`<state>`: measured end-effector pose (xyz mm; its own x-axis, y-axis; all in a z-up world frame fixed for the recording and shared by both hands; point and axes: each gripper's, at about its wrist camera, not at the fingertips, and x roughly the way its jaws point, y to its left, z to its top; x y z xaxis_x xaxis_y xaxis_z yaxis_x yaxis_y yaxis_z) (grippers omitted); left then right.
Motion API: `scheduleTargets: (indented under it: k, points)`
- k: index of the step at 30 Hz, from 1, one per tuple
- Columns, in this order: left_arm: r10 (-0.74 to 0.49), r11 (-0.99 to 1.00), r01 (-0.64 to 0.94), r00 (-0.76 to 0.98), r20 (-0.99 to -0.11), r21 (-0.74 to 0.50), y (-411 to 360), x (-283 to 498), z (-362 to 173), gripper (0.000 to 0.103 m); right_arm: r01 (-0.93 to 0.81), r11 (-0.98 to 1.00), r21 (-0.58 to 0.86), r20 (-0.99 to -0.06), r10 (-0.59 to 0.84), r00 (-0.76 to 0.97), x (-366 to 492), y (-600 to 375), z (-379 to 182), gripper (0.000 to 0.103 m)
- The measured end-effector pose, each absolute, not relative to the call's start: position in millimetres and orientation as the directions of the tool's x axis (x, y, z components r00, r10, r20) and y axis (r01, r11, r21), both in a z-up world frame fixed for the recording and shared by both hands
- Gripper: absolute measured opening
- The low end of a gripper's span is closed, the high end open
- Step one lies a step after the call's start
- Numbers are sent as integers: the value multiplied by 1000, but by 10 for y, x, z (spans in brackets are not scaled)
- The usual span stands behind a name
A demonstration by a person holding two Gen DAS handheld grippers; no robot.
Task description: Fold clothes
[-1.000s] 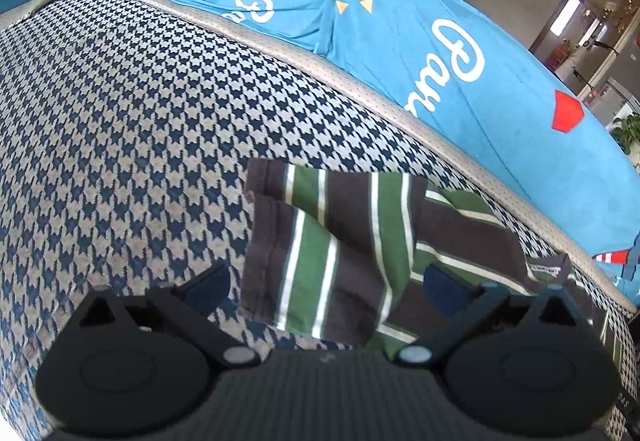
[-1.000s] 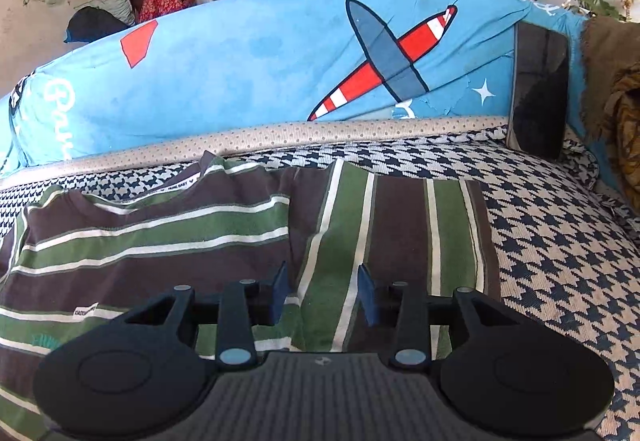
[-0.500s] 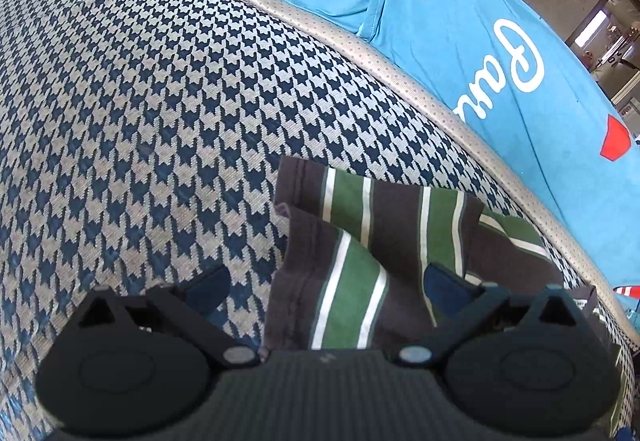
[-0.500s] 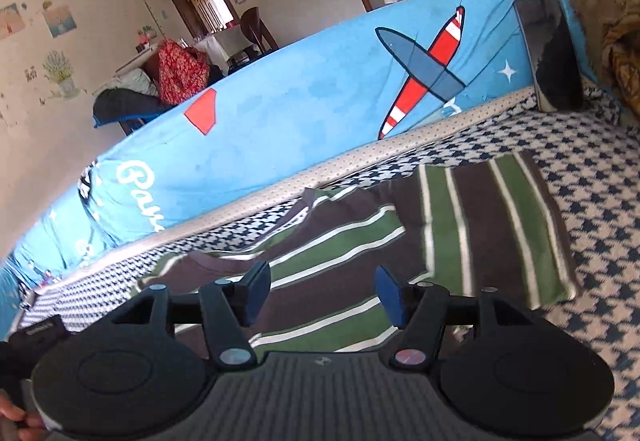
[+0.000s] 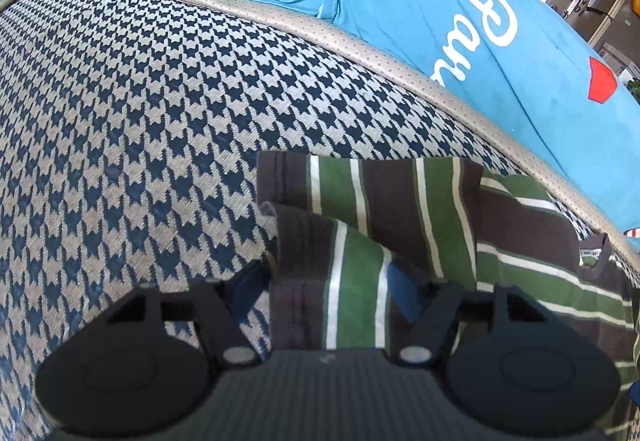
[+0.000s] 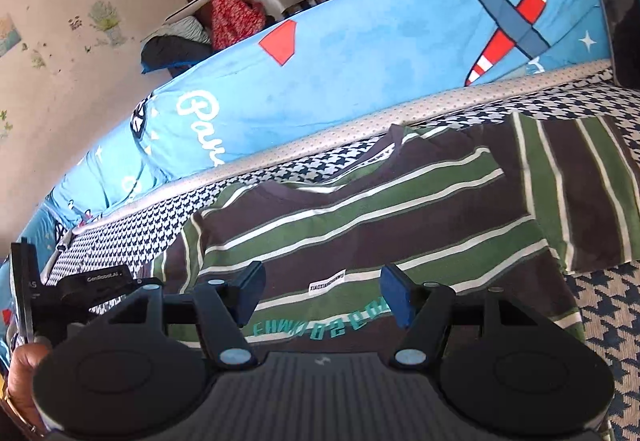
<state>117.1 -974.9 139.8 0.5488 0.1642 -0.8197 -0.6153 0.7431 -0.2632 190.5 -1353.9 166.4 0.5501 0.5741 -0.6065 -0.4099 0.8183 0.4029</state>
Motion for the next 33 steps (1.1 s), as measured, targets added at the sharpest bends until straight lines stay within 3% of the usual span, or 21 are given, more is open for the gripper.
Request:
scheduleTargets:
  k: [7, 12, 15, 17, 22, 29, 33]
  points:
    - [64, 781, -544, 558, -827, -307, -9821, 993, 1415, 52, -401, 826, 396, -615, 563, 552, 1916, -13532, 1641, 63]
    - [9, 776, -526, 560, -828, -347, -9857, 850, 1393, 64, -405, 827, 391, -621, 562, 547, 1920, -13523, 1636, 63]
    - [10, 756, -541, 574, -819, -370, -9855, 823, 1369, 64, -410, 829, 381, -629, 557, 542, 1917, -13502, 1620, 63]
    - [18, 735, -561, 578, -816, -381, -9836, 807, 1359, 60, -408, 831, 379, -632, 554, 542, 1918, -13494, 1612, 63]
    - [60, 692, -617, 567, -822, -375, -9784, 731, 1371, 27, -403, 835, 375, -636, 548, 543, 1928, -13488, 1598, 63]
    - [149, 665, -679, 527, -836, -310, -9850, 649, 1412, 7, -394, 840, 374, -638, 541, 548, 1951, -13499, 1598, 63]
    - [216, 663, -707, 497, -840, -248, -9951, 625, 1459, 5, -397, 839, 372, -639, 542, 546, 1955, -13488, 1596, 63]
